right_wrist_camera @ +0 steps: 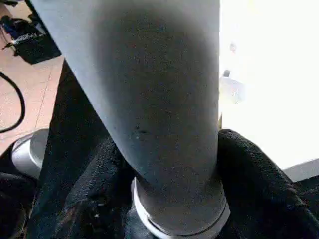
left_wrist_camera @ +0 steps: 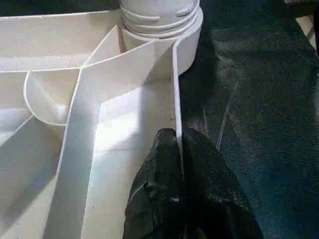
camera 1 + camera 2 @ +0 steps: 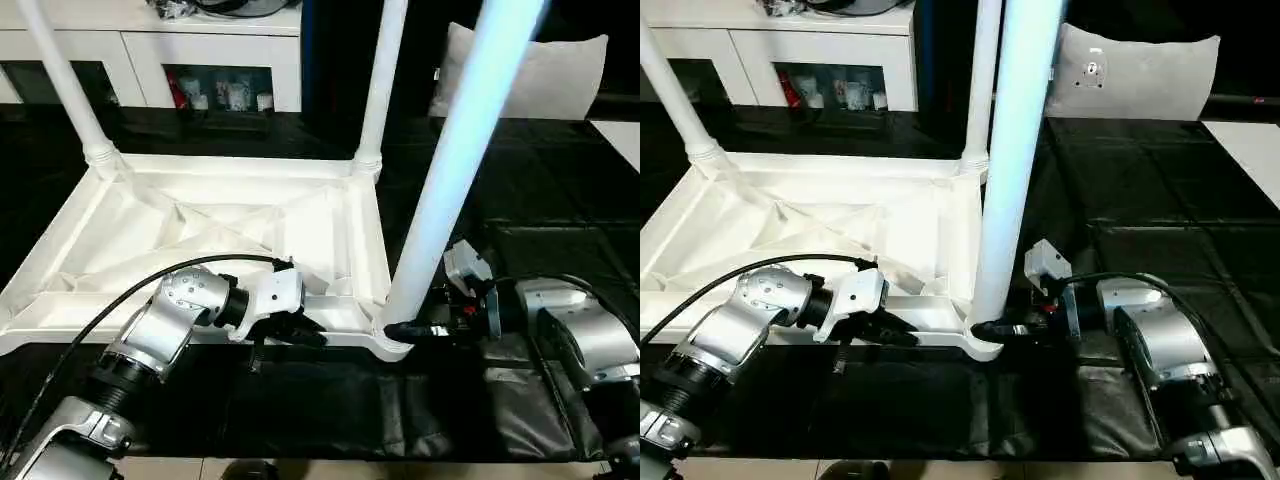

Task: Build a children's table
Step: Rotate leg to tighten

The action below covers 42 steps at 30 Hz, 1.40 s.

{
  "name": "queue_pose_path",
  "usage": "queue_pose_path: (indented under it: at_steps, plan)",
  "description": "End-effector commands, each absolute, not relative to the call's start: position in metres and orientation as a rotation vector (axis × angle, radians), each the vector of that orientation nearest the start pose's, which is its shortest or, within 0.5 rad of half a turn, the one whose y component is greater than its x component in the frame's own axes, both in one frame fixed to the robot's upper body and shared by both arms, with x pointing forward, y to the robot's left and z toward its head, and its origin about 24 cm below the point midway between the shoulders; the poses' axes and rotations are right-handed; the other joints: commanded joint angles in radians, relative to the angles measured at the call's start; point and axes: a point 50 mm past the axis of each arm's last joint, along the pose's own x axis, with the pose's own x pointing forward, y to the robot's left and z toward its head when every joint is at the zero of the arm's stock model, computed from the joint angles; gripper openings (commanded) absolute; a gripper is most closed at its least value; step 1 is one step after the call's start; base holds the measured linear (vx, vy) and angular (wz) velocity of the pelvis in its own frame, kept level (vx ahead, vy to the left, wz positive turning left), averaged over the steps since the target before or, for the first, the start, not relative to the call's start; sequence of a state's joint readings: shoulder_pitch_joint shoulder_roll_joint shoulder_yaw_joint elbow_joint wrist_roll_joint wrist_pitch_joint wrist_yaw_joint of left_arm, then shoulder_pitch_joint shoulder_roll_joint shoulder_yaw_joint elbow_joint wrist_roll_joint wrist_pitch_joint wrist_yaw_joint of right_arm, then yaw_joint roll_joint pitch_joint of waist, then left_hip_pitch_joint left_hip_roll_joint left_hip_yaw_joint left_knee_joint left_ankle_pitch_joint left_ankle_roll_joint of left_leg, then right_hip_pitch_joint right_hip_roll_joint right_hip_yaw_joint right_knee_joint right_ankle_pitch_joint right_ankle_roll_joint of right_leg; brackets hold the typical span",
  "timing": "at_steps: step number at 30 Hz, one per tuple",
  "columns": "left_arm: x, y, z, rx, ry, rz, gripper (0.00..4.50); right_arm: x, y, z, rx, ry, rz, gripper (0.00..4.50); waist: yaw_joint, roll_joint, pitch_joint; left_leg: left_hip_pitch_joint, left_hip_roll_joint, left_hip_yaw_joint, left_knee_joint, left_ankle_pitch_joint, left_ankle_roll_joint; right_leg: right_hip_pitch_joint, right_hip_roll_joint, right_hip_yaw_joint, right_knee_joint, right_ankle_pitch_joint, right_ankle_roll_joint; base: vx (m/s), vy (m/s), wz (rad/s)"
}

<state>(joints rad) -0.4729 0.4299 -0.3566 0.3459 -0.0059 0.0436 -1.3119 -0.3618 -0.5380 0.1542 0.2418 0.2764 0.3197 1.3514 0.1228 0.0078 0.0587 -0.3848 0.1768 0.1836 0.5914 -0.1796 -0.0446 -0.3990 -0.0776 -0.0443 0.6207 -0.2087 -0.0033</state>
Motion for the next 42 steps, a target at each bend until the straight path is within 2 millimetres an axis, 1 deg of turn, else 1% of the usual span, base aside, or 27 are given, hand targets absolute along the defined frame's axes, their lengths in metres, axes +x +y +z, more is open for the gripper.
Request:
queue_pose_path:
  at_steps: [1, 2, 4, 6, 7, 8, 9, 10, 11, 12, 14, 16, 17, 18, 20, 21, 22, 24, 25, 28, 31, 32, 34, 35, 39, 40, 42]
  plan:
    - [0.286, 0.107, 0.057, 0.461, 0.323, -1.518, 0.0, 0.274, -0.163, 0.067, -0.031, 0.399, 1.38, 2.2, -0.002, -0.012, -0.061, 0.019, 0.058, -0.016, -0.065, -0.147, 0.078, 0.044, -0.071, 0.04, -0.068, -0.117, -0.253, 0.0, 0.0, 0.0]
    - [0.287, 0.102, 0.058, 0.447, 0.309, -1.498, 0.0, 0.276, -0.159, 0.065, -0.024, 0.396, 1.344, 2.15, -0.004, -0.012, -0.059, 0.02, 0.058, -0.015, -0.067, -0.153, 0.073, 0.042, -0.071, 0.04, -0.07, -0.128, -0.251, 0.0, 0.0, 0.0]
    - [0.29, 0.093, 0.061, 0.41, 0.295, -1.459, 0.0, 0.281, -0.152, 0.062, -0.02, 0.403, 1.26, 2.11, -0.009, -0.017, -0.056, 0.02, 0.055, -0.016, -0.069, -0.188, 0.053, 0.041, -0.072, 0.041, -0.077, -0.196, -0.239, 0.0, 0.0, 0.0]
    - [0.292, 0.083, 0.063, 0.378, 0.288, -1.426, 0.0, 0.288, -0.144, 0.057, -0.028, 0.428, 1.161, 2.08, -0.015, -0.015, -0.053, 0.023, 0.054, -0.019, -0.073, -0.222, 0.025, 0.039, -0.074, 0.043, -0.087, -0.296, -0.21, 0.0, 0.0, 0.0]
    - [0.292, 0.083, 0.063, 0.378, 0.288, -1.426, 0.0, 0.288, -0.144, 0.057, -0.028, 0.428, 1.161, 2.08, -0.015, -0.015, -0.053, 0.023, 0.054, -0.019, -0.073, -0.222, 0.025, 0.039, -0.074, 0.043, -0.087, -0.296, -0.21, 0.0, 0.0, 0.0]
    - [0.294, 0.076, 0.064, 0.368, 0.283, -1.398, 0.0, 0.293, -0.138, 0.053, -0.033, 0.446, 1.089, 2.07, -0.025, -0.016, -0.051, 0.017, 0.051, -0.024, -0.079, -0.237, 0.006, 0.041, -0.073, 0.041, -0.089, -0.343, -0.184, 0.0, 0.0, 0.0]
    - [0.294, 0.073, 0.064, 0.366, 0.282, -1.383, 0.0, 0.294, -0.136, 0.052, -0.032, 0.451, 1.063, 2.04, -0.034, -0.016, -0.051, 0.02, 0.051, -0.025, -0.08, -0.247, -0.003, 0.037, -0.072, 0.042, -0.091, -0.35, -0.179, 0.0, 0.0, 0.0]
    - [0.298, 0.063, 0.065, 0.351, 0.279, -1.326, 0.0, 0.302, -0.128, 0.048, -0.014, 0.459, 0.964, 2.02, -0.038, -0.012, -0.051, 0.02, 0.05, -0.025, -0.08, -0.252, -0.008, 0.037, -0.071, 0.042, -0.09, -0.351, -0.178, 0.0, 0.0, 0.0]
    - [0.3, 0.058, 0.065, 0.337, 0.275, -1.295, 0.0, 0.305, -0.124, 0.047, -0.002, 0.459, 0.918, 2.02, -0.046, -0.014, -0.05, 0.018, 0.047, -0.026, -0.08, -0.26, -0.014, 0.038, -0.071, 0.042, -0.094, -0.366, -0.173, 0.0, 0.0, 0.0]
    - [0.301, 0.055, 0.065, 0.327, 0.273, -1.274, 0.0, 0.308, -0.121, 0.047, 0.007, 0.457, 0.885, 2.01, -0.051, -0.016, -0.051, 0.022, 0.046, -0.026, -0.079, -0.27, -0.018, 0.036, -0.072, 0.042, -0.098, -0.392, -0.164, 0.0, 0.0, 0.0]
    - [0.304, 0.043, 0.065, 0.298, 0.274, -1.207, 0.0, 0.316, -0.113, 0.044, 0.021, 0.452, 0.772, 1.99, -0.057, -0.015, -0.052, 0.025, 0.046, -0.025, -0.077, -0.272, -0.018, 0.033, -0.073, 0.044, -0.1, -0.391, -0.165, 0.0, 0.0, 0.0]
    - [0.305, 0.032, 0.064, 0.28, 0.278, -1.154, 0.0, 0.323, -0.108, 0.041, 0.023, 0.453, 0.66, 1.99, -0.062, -0.014, -0.052, 0.023, 0.045, -0.026, -0.079, -0.268, -0.019, 0.034, -0.071, 0.044, -0.1, -0.387, -0.161, 0.0, 0.0, 0.0]
    - [0.305, 0.028, 0.064, 0.274, 0.28, -1.134, 0.0, 0.326, -0.107, 0.04, 0.034, 0.454, 0.611, 1.99, -0.065, -0.022, -0.055, 0.023, 0.044, -0.025, -0.077, -0.262, -0.013, 0.035, -0.07, 0.044, -0.101, -0.372, -0.159, 0.0, 0.0, 0.0]
    - [0.305, 0.026, 0.064, 0.272, 0.282, -1.123, 0.0, 0.327, -0.106, 0.04, 0.042, 0.454, 0.581, 1.99, -0.064, -0.017, -0.056, 0.021, 0.044, -0.025, -0.077, -0.247, -0.008, 0.037, -0.069, 0.044, -0.098, -0.35, -0.162, 0.0, 0.0, 0.0]
    - [0.306, 0.022, 0.065, 0.282, 0.279, -1.107, 0.0, 0.328, -0.1, 0.042, 0.045, 0.425, 0.585, 1.99, -0.063, -0.015, -0.058, 0.021, 0.045, -0.023, -0.076, -0.237, 0.002, 0.037, -0.069, 0.045, -0.098, -0.315, -0.164, 0.0, 0.0, 0.0]
    - [0.306, 0.021, 0.065, 0.287, 0.279, -1.105, 0.0, 0.328, -0.098, 0.044, 0.033, 0.403, 0.609, 2.53, -0.063, -0.016, -0.059, 0.018, 0.044, -0.023, -0.076, -0.224, 0.009, 0.04, -0.067, 0.045, -0.095, -0.28, -0.169, 0.0, 0.0, 0.0]
    - [0.305, 0.021, 0.064, 0.29, 0.281, -1.101, 0.0, 0.328, -0.096, 0.045, 0.024, 0.386, 0.618, 2.67, -0.063, -0.016, -0.059, 0.018, 0.044, -0.022, -0.076, -0.222, 0.012, 0.041, -0.067, 0.045, -0.094, -0.269, -0.171, 0.0, 0.0, 0.0]
    - [0.305, 0.022, 0.062, 0.301, 0.289, -1.1, 0.0, 0.328, -0.099, 0.048, 0.036, 0.355, 0.612, 2.73, -0.061, -0.014, -0.062, 0.017, 0.043, -0.021, -0.074, -0.21, 0.022, 0.044, -0.069, 0.045, -0.093, -0.25, -0.176, 0.0, 0.0, 0.0]
    - [0.305, 0.025, 0.061, 0.308, 0.293, -1.098, 0.0, 0.328, -0.102, 0.049, 0.047, 0.343, 0.613, 2.84, -0.061, -0.011, -0.062, 0.017, 0.044, -0.021, -0.074, -0.207, 0.023, 0.044, -0.069, 0.045, -0.092, -0.246, -0.177, 0.0, 0.0, 0.0]
    - [0.308, 0.036, 0.06, 0.339, 0.29, -1.092, 0.0, 0.326, -0.116, 0.053, 0.025, 0.309, 0.659, 3.06, -0.059, -0.01, -0.063, 0.017, 0.045, -0.021, -0.074, -0.211, 0.028, 0.044, -0.068, 0.044, -0.092, -0.235, -0.18, 0.0, 0.0, 0.0]
    - [0.308, 0.044, 0.06, 0.379, 0.259, -1.122, 0.0, 0.325, -0.125, 0.054, -0.015, 0.291, 0.688, 3.32, -0.053, -0.012, -0.067, 0.016, 0.045, -0.019, -0.07, -0.18, 0.044, 0.048, -0.067, 0.044, -0.087, -0.174, -0.189, 0.0, 0.0, 0.0]
    - [0.307, 0.051, 0.059, 0.397, 0.258, -1.15, 0.0, 0.325, -0.134, 0.057, -0.05, 0.268, 0.709, 3.42, -0.051, -0.008, -0.068, 0.015, 0.045, -0.019, -0.068, -0.161, 0.051, 0.049, -0.067, 0.043, -0.083, -0.141, -0.199, 0.0, 0.0, 0.0]
    - [0.306, 0.062, 0.056, 0.411, 0.276, -1.178, 0.0, 0.324, -0.147, 0.062, -0.088, 0.243, 0.744, 3.5, -0.047, -0.011, -0.071, 0.014, 0.045, -0.017, -0.064, -0.143, 0.065, 0.051, -0.068, 0.042, -0.08, -0.096, -0.21, 0.0, 0.0, 0.0]
    - [0.305, 0.066, 0.054, 0.413, 0.287, -1.183, 0.0, 0.324, -0.151, 0.064, -0.096, 0.237, 0.758, 3.69, -0.047, -0.012, -0.071, 0.011, 0.044, -0.016, -0.062, -0.135, 0.076, 0.052, -0.067, 0.041, -0.077, -0.083, -0.217, 0.0, 0.0, 0.0]
    - [0.303, 0.08, 0.054, 0.442, 0.278, -1.235, 0.0, 0.319, -0.164, 0.067, -0.154, 0.263, 0.866, 3.97, -0.038, -0.01, -0.071, 0.014, 0.049, -0.016, -0.06, -0.128, 0.091, 0.049, -0.066, 0.039, -0.072, -0.074, -0.236, 0.0, 0.0, 0.0]
    - [0.3, 0.087, 0.052, 0.457, 0.296, -1.283, 0.0, 0.315, -0.17, 0.069, -0.182, 0.276, 0.95, 3.97, -0.034, -0.01, -0.07, 0.015, 0.05, -0.015, -0.06, -0.135, 0.09, 0.048, -0.066, 0.039, -0.072, -0.078, -0.239, 0.0, 0.0, 0.0]
    - [0.297, 0.092, 0.051, 0.47, 0.31, -1.329, 0.0, 0.313, -0.174, 0.073, -0.195, 0.278, 1.012, 3.97, -0.032, -0.01, -0.069, 0.015, 0.052, -0.016, -0.061, -0.145, 0.09, 0.048, -0.066, 0.039, -0.071, -0.082, -0.243, 0.0, 0.0, 0.0]
